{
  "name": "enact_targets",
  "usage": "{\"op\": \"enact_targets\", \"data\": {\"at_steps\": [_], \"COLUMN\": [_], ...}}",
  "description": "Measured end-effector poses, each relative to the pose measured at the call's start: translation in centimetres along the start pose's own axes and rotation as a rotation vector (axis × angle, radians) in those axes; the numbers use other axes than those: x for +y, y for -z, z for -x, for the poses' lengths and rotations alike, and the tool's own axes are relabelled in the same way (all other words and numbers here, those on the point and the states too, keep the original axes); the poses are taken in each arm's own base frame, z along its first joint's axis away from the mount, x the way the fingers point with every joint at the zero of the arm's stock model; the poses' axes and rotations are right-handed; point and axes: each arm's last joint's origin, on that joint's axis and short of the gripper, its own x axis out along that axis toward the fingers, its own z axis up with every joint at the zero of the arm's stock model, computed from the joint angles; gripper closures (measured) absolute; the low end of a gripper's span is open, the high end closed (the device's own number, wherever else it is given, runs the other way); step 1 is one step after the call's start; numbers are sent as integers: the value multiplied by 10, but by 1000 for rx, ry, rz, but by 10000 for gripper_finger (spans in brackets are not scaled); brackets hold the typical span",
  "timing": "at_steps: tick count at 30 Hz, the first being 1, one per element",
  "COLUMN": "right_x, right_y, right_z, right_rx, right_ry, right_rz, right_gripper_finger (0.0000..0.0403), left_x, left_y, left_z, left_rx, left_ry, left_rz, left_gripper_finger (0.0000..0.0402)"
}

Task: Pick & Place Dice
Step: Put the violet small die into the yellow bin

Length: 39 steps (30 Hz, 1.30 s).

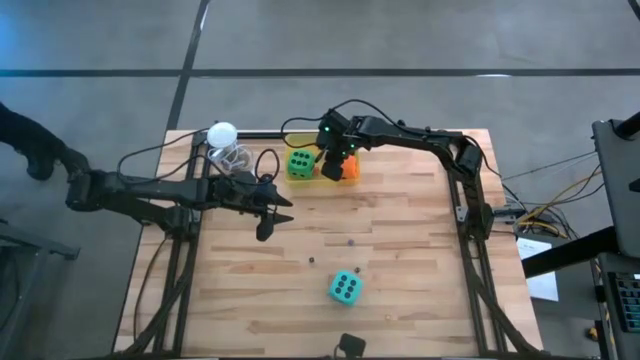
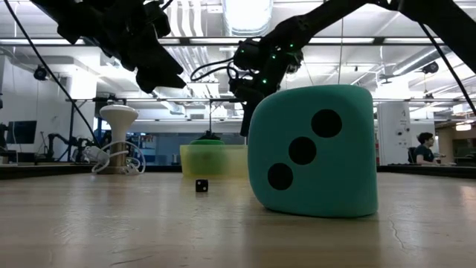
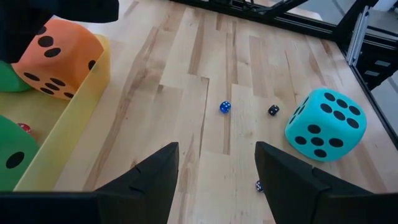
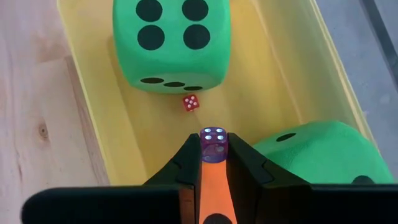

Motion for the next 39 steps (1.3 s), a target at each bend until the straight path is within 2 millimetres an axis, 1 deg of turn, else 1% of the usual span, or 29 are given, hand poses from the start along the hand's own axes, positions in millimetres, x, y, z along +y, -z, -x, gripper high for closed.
{"op": "enact_targets", "data": {"at_steps": [2, 6, 9, 13, 16, 19, 22, 24, 26, 29, 31, 34, 36, 37, 39], "right_x": [0, 0, 0, 0, 1, 0, 2, 2, 2, 0, -1, -2, 0, 0, -1], "right_y": [1, 2, 3, 4, 3, 3, 3, 3, 3, 3, 5, 5, 5, 5, 3], "right_z": [0, -2, -2, -3, -3, -3, -3, -3, -3, -3, -3, -3, -3, -3, -3], "right_rx": [3, 8, 10, 12, 8, 11, -2, -5, -7, -6, 3, 15, 8, 6, 1], "right_ry": [0, 0, 0, -1, -22, 10, -74, -56, -79, -42, -78, -11, -73, -70, -2], "right_rz": [-10, -12, -13, -10, -1, 5, 36, 79, 117, 122, 142, 134, 162, 174, 185], "right_gripper_finger": [344, 288, 256, 226, 211, 204, 203, 203, 202, 202, 202, 202, 202, 202, 202], "left_x": [0, 0, 0, 0, 0, 0, 0, 0, 0, 0, 0, 0, 0, 0, 0], "left_y": [0, 0, 0, 0, 0, 0, 0, 0, 0, 0, 0, 0, 0, 0, 0], "left_z": [0, 0, 0, 0, 0, 0, 0, 0, 0, 0, 0, 0, 0, 0, 0], "left_rx": [0, 0, 0, 0, 0, 0, 0, 0, 0, 0, 0, 0, 0, 0, 0], "left_ry": [0, 0, 0, 0, 0, 0, 0, 0, 0, 0, 0, 0, 0, 0, 0], "left_rz": [0, 0, 0, -1, -1, -1, -1, -4, -4, -4, -4, -4, -4, -4, -4], "left_gripper_finger": [186, 186, 186, 186, 186, 186, 186, 186, 186, 186, 186, 186, 186, 186, 186]}}
